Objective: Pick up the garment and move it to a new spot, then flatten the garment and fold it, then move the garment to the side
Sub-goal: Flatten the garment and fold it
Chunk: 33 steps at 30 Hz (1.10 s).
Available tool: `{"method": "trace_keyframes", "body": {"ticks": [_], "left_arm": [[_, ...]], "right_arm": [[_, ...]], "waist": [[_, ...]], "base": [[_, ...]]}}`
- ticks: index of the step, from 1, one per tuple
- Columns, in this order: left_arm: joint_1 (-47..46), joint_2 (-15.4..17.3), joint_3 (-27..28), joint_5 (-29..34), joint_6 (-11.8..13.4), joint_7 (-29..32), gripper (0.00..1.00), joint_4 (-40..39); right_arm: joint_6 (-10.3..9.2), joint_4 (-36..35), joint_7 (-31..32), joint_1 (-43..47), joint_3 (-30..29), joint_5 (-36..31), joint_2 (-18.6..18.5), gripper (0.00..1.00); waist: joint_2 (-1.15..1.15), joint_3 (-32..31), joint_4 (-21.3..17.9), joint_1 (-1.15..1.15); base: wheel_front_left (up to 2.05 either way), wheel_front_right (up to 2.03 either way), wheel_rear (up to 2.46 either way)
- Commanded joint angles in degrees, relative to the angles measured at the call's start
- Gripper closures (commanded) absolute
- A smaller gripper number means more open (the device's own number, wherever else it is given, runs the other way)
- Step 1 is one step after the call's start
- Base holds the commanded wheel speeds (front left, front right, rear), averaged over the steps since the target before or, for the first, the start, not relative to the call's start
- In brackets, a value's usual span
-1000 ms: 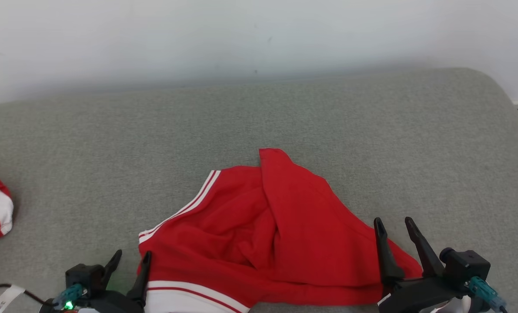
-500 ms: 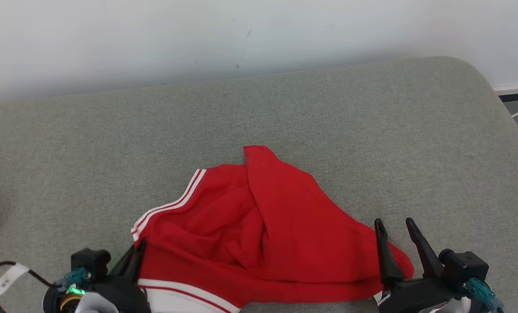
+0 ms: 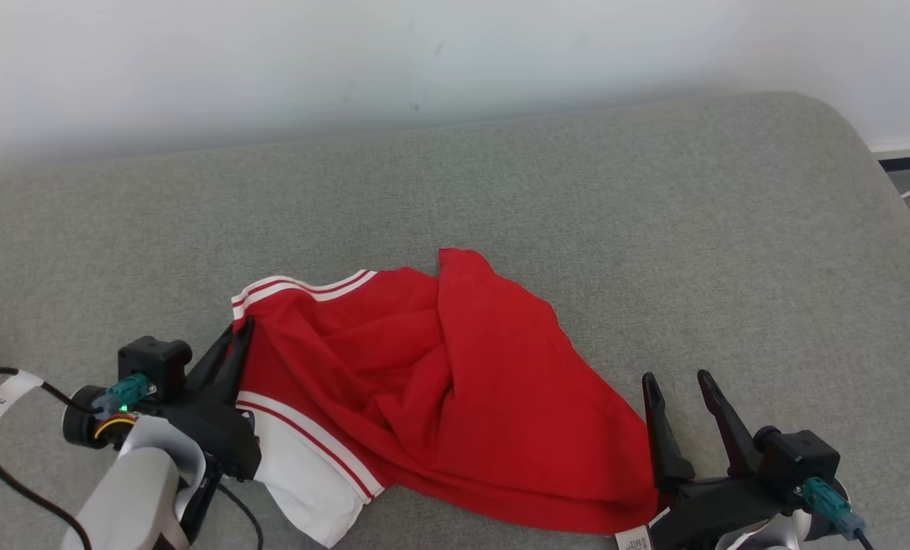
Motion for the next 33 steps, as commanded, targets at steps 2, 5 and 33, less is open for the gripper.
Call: {"method": "trace_keyframes", "body": {"ticks": [2,5,33], "left_arm": [[-1.06,0.78,0.32,1.06,0.37,-0.30,1.00,0.23],[1.84,0.82,1.64,1.86,0.85,-0.30,0.00,-2.41],[24.13,0.16,9.08,6.17,0.41,-0.31,0.00,-12.82]], "right_arm": [[0.04,0.87,-0.74,-0.91,0.50,-0.34,0.17,0.00],[0.03,1.40,-1.20,-0.89,0.17,-0.37,0.23,0.00],[0.04,1.93,-0.35,1.07,-0.52,-0.50,-0.13,0.00]], "waist": [[0.00,0.55,-0.98,0.00],[0.00,0.57,-0.94,0.00],[0.00,-2.50,1.97,0.00]], "base": [[0.00,0.00,0.00],[0.00,0.00,0.00],[0.00,0.00,0.00]]}}
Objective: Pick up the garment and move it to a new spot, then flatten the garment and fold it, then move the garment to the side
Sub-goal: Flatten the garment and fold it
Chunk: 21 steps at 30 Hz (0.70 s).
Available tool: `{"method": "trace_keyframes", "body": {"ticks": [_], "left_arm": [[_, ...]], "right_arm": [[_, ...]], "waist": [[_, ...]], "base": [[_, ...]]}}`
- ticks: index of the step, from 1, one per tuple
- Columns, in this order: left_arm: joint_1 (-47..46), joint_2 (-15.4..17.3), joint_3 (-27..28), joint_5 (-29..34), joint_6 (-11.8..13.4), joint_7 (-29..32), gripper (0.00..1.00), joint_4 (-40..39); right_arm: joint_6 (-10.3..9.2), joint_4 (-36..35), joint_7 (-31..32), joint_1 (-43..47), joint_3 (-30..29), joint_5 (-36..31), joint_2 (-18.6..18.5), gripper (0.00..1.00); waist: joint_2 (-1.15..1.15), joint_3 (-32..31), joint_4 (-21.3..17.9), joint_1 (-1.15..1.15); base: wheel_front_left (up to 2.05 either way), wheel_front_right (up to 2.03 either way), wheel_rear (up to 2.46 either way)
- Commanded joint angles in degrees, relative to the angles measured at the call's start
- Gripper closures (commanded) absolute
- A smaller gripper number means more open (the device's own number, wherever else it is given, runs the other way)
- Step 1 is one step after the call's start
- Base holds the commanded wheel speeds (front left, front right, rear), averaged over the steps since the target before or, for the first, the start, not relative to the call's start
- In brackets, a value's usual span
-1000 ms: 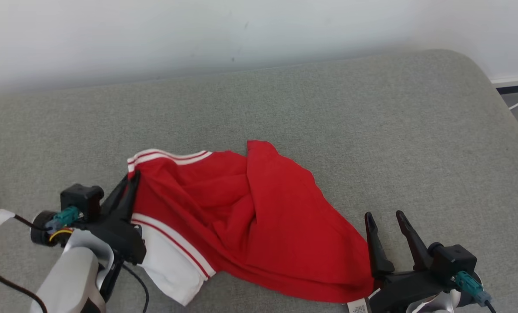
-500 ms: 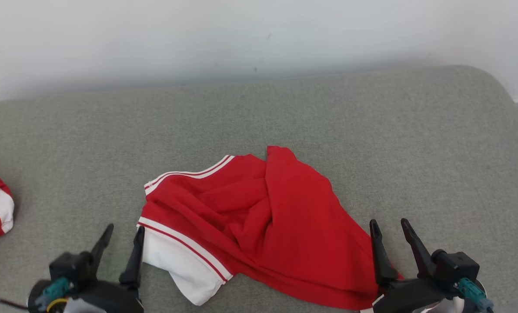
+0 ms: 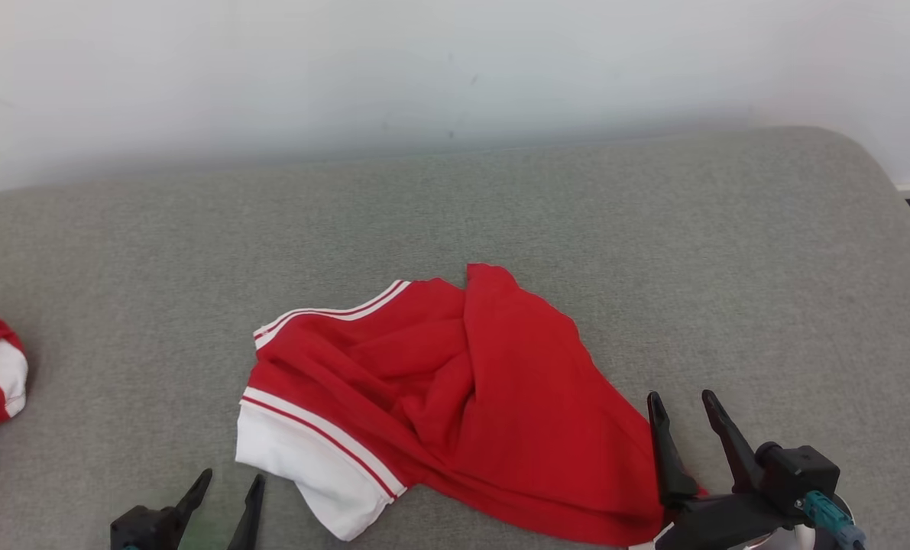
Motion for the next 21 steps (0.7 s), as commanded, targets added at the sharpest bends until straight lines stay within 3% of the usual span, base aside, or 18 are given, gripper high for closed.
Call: {"method": "trace_keyframes", "body": {"ticks": [1,11,12,13,21], "left_arm": [[-0.54,0.46,-0.02,0.43,-0.06,-0.23,0.00,0.76],[-3.29,0.19,0.21,0.34,-0.33,-0.23,0.00,4.08],[-3.47,0.23,-0.32,0.32,-0.36,-0.23,0.93,4.99],[-3.91,0.30,-0.65,0.10,-0.34,-0.23,1.00,5.49],[-4.12,-0.32,-1.97,-0.47,-0.44,-0.23,1.00,2.54]], "right_arm": [[0.05,-0.17,0.01,-0.16,-0.02,-0.05,-0.25,0.00],[0.05,-0.32,0.44,-0.34,-0.12,-0.08,-0.34,0.00],[0.05,-0.25,0.47,-0.37,-0.11,-0.08,-0.33,0.00],[0.05,-0.24,0.49,-0.35,-0.14,-0.12,-0.32,0.00],[0.05,-0.36,0.15,0.60,-0.93,-0.32,-0.30,0.00]], "waist": [[0.00,0.44,-0.97,0.00],[0.00,1.27,-3.23,0.00],[0.00,1.25,-3.30,0.00],[0.00,1.23,-3.34,0.00],[0.00,0.39,-2.07,0.00]], "base": [[0.00,0.00,0.00],[0.00,0.00,0.00],[0.00,0.00,0.00],[0.00,0.00,0.00],[0.00,0.00,0.00]]}}
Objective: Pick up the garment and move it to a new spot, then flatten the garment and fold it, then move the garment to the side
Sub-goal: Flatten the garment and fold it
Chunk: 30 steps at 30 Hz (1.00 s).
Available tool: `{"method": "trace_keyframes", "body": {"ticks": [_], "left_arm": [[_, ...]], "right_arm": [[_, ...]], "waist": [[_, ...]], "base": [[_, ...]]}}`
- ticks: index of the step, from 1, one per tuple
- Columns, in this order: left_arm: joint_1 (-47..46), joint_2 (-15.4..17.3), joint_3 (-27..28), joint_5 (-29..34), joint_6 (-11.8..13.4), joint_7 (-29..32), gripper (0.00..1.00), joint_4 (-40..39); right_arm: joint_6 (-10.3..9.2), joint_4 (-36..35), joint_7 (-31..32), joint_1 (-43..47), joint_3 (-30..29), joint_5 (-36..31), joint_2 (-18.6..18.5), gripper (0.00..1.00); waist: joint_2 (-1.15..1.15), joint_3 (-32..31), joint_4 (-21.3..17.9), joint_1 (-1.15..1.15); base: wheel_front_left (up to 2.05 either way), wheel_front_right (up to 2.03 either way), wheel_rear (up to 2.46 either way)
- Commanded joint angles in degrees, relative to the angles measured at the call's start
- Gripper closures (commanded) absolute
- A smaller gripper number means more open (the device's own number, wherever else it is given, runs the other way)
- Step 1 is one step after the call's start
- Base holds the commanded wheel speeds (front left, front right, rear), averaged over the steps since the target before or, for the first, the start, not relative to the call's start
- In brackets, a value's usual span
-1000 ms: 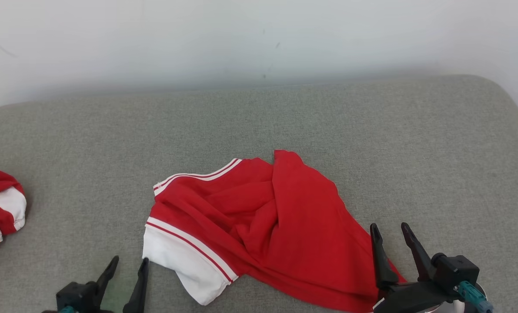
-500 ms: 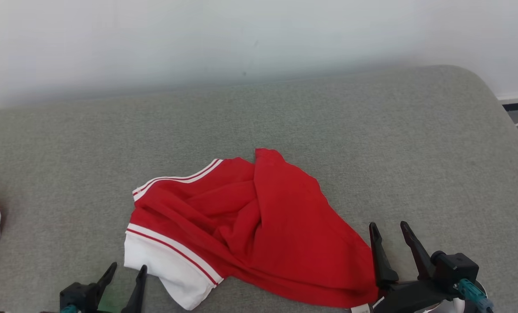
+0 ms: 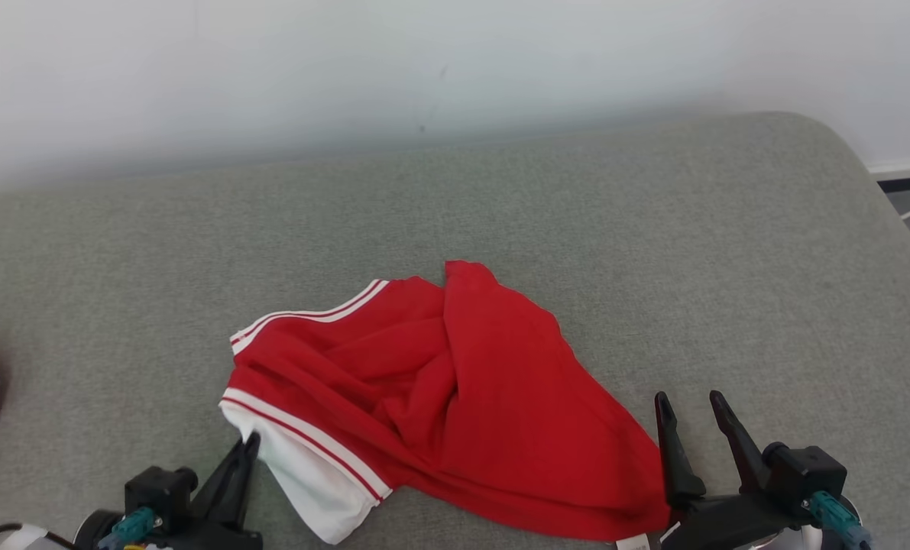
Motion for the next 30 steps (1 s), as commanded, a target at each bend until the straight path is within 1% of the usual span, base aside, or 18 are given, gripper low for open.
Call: {"method": "trace_keyframes", "body": {"ticks": [1,5,9,14,21,26,30], "left_arm": [[1.00,0.04,0.20,-0.15,0.07,-0.24,1.00,-0.63],[4.08,-0.54,-0.67,0.72,0.07,-0.23,1.00,-7.05],[7.09,-0.37,-1.71,1.15,0.35,0.27,1.00,-12.31],[10.64,0.24,-3.13,1.42,0.93,4.28,1.00,-19.64],[16.02,-0.10,-4.48,0.46,2.42,9.38,1.00,-28.32],[18.17,-0.27,-5.05,-0.23,2.65,10.36,1.00,-29.64],[16.12,-0.04,-5.25,-0.03,2.42,9.33,1.00,-27.58]], "right_arm": [[0.04,0.01,-0.18,0.66,-0.08,-0.03,-0.18,0.00],[0.05,0.48,-0.31,1.42,-0.02,0.51,-0.04,0.00],[0.05,0.79,-0.65,1.63,-0.11,0.78,0.06,0.00],[0.05,1.20,-0.90,1.73,-0.47,0.91,0.27,0.00],[0.05,2.13,-1.06,1.07,-0.74,0.85,0.30,0.00],[0.04,2.21,-0.63,0.97,-0.98,0.44,0.30,0.00],[0.05,2.41,-0.39,0.69,-0.67,0.54,0.24,0.00]], "waist": [[0.00,-0.55,0.65,0.00],[0.00,-1.60,2.49,0.00],[0.00,-2.18,4.20,0.00],[0.00,-2.04,5.86,0.00],[0.00,-2.11,5.96,0.00],[0.00,-2.28,5.59,0.00],[0.00,-2.45,5.09,0.00]], "base": [[0.00,0.00,0.00],[0.00,0.00,0.00],[0.00,0.00,0.00],[0.00,0.00,0.00],[0.00,0.00,0.00],[0.00,0.00,0.00],[0.00,0.00,0.00]]}}
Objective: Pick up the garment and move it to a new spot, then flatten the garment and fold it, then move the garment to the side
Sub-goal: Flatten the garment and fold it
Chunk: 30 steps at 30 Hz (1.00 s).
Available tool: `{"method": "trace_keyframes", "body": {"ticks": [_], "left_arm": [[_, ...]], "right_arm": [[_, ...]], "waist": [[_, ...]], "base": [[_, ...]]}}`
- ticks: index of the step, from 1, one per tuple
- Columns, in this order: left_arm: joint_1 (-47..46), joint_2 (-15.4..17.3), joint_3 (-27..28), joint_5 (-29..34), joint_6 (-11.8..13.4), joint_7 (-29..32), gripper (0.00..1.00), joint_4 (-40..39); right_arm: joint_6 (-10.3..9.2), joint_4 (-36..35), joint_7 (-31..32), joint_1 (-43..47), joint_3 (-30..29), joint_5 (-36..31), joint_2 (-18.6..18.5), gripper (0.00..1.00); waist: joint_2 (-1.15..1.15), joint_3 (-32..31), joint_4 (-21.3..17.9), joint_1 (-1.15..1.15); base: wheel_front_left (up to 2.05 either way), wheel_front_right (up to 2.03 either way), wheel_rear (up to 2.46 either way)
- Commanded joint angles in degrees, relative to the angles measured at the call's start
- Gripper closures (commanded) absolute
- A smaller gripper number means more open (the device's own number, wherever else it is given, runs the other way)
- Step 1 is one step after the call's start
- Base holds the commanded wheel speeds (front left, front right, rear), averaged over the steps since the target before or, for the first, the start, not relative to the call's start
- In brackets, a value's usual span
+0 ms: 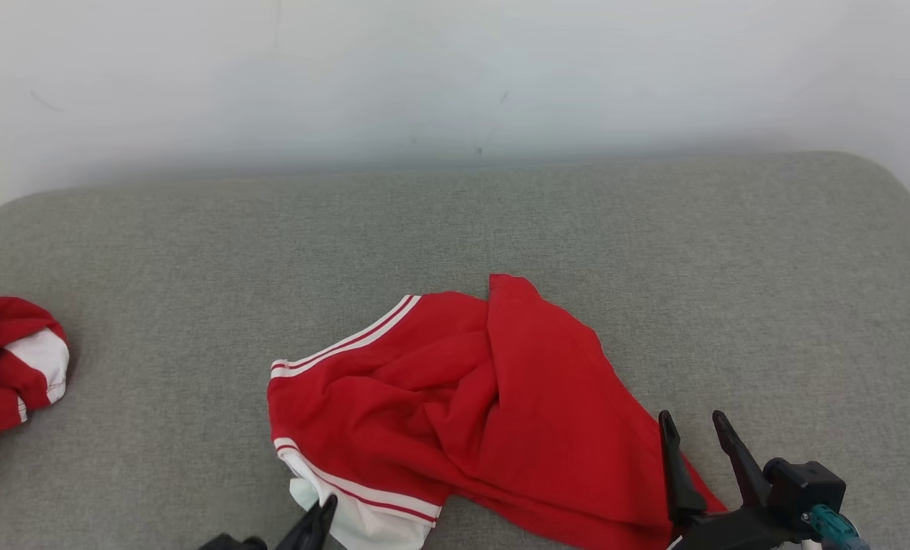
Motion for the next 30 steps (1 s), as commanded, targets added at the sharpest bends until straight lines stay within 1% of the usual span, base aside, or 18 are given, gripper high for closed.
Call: {"method": "trace_keyframes", "body": {"ticks": [1,6,11,12,15,16,17,18,20,22,30], "left_arm": [[-1.92,0.18,0.03,0.10,-0.15,-0.89,1.00,1.48],[-6.10,-0.48,-0.05,-0.45,-0.47,-3.40,1.00,7.47],[-10.93,-0.73,-0.41,-0.57,-0.99,-6.39,1.00,16.09],[-10.93,-0.73,-0.41,-0.57,-0.99,-6.39,1.00,16.09],[-13.33,-1.07,-0.38,-1.02,-1.28,-8.05,1.00,20.66],[-13.91,-1.12,-0.21,-1.00,-1.27,-8.47,0.71,21.92],[-14.36,-1.23,0.02,-1.12,-1.25,-8.86,0.24,23.13],[-14.64,-1.42,0.17,-1.14,-1.18,-9.21,0.00,24.11],[-14.63,-2.10,0.57,-1.24,-1.04,-9.84,0.00,24.95],[-13.38,-2.30,0.96,-1.00,-0.58,-10.10,0.00,24.07],[-6.50,-2.86,4.16,-0.04,1.02,-10.05,0.00,13.69]], "right_arm": [[0.04,0.26,0.13,-0.50,0.40,-0.04,-0.02,0.00],[0.04,0.61,0.32,-1.01,0.97,0.06,-0.12,0.00],[0.04,0.88,0.67,-1.54,1.18,-0.12,-0.26,0.00],[0.04,0.88,0.67,-1.54,1.18,-0.12,-0.26,0.00],[0.04,1.10,0.62,-1.78,1.22,0.04,-0.45,0.00],[0.04,1.22,0.56,-1.77,1.21,0.11,-0.51,0.00],[0.04,1.27,0.49,-1.76,1.18,0.10,-0.48,0.00],[0.04,1.34,0.44,-1.72,1.10,0.10,-0.48,0.00],[0.04,1.67,0.15,-1.44,0.66,0.23,-0.53,0.00],[0.04,1.89,0.01,-1.34,0.67,0.39,-0.49,0.00],[0.04,1.98,-0.35,-1.07,0.34,0.50,-0.44,0.00]], "waist": [[0.00,0.00,-0.44,0.00],[0.00,0.45,-1.57,0.00],[0.00,0.95,-2.91,0.00],[0.00,0.95,-2.91,0.00],[0.00,1.13,-3.43,0.00],[0.00,1.16,-3.50,0.00],[0.00,1.18,-3.55,0.00],[0.00,1.18,-3.53,0.00],[0.00,1.07,-3.06,0.00],[0.00,0.90,-2.59,0.00],[0.00,1.24,-0.02,0.00]], "base": [[0.00,0.00,0.00],[0.00,0.00,0.00],[0.00,0.00,0.00],[0.00,0.00,0.00],[0.00,0.00,0.00],[0.00,0.00,0.00],[0.00,0.00,0.00],[0.00,0.00,0.00],[0.00,0.00,0.00],[0.00,0.00,0.00],[0.00,0.00,0.00]]}}
